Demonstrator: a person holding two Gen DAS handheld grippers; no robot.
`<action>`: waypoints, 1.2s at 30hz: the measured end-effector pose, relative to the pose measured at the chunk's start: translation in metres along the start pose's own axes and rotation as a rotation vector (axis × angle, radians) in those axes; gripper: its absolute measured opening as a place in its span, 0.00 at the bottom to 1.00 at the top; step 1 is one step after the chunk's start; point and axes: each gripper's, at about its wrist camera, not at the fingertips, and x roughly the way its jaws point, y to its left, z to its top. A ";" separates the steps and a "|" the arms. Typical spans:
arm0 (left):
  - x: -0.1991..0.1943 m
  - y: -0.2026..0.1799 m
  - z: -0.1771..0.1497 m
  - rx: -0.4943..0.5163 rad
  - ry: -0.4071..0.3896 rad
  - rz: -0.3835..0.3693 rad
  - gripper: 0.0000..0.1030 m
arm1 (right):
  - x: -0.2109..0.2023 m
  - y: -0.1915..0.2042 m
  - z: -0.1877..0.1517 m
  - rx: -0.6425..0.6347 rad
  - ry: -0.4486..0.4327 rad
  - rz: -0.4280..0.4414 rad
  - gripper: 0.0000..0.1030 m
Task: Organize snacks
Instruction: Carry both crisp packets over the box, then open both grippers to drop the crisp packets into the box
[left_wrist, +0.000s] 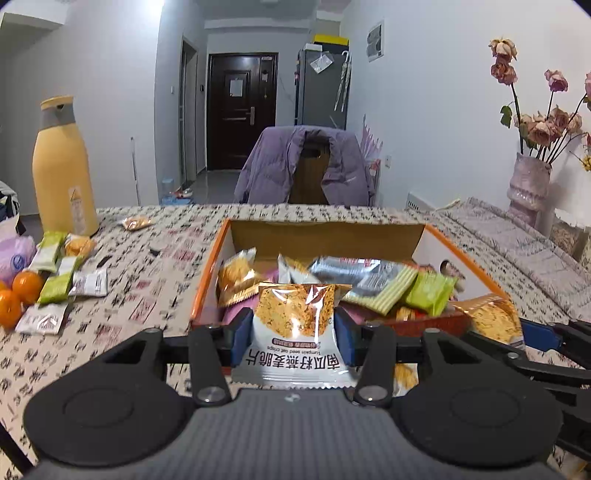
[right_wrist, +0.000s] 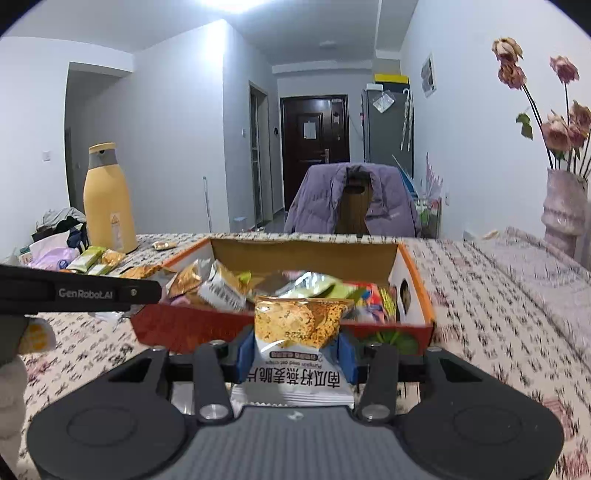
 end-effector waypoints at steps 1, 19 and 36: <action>0.002 -0.002 0.003 0.004 -0.005 -0.001 0.46 | 0.003 0.001 0.003 0.000 -0.004 0.000 0.44; 0.045 -0.011 0.048 -0.008 -0.059 0.010 0.46 | 0.061 -0.008 0.059 -0.030 -0.069 -0.025 0.44; 0.100 0.014 0.035 -0.056 -0.007 0.025 0.53 | 0.099 -0.040 0.038 0.038 -0.007 -0.058 0.52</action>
